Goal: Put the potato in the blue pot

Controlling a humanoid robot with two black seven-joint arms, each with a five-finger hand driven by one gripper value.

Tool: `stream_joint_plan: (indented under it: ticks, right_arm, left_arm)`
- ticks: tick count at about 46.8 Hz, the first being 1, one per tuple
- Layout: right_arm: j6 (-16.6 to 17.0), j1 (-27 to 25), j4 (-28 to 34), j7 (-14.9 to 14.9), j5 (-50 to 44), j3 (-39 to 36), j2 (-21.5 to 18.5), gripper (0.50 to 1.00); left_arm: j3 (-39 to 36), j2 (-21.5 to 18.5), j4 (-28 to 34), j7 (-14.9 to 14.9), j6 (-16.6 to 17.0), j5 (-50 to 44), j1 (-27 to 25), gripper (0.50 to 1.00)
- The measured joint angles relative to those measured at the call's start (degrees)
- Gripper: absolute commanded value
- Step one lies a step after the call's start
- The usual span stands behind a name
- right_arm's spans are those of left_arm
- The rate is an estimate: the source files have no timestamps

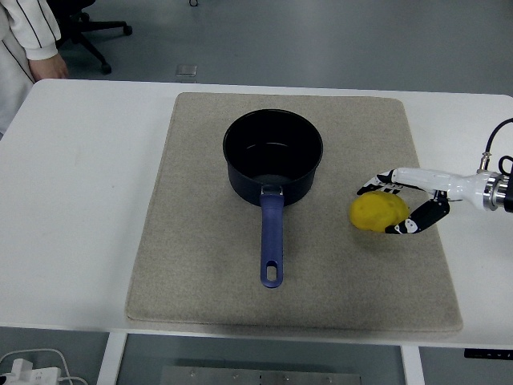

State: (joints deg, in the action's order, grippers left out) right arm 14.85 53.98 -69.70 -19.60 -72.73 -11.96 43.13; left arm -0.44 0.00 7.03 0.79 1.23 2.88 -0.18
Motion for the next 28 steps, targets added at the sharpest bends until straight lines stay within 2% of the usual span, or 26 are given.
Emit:
stream_joint_plan:
  ticks: [12, 16, 28]
  right_arm:
    - [0.3, 0.7, 0.3, 0.0, 0.3, -1.0, 0.8, 0.513]
    - [0.5, 2.4, 0.4, -0.1, 0.6, -1.2, 1.1, 0.500]
    - [0.7, 7.1, 1.1, -0.5, 2.1, -1.2, 1.2, 0.500]
  left_arm:
    - [0.0, 0.0, 0.0, 0.0, 0.0, 0.0, 0.0, 0.996]
    - [0.0, 0.0, 0.0, 0.0, 0.0, 0.0, 0.0, 0.996]
    - [0.0, 0.0, 0.0, 0.0, 0.0, 0.0, 0.0, 0.996]
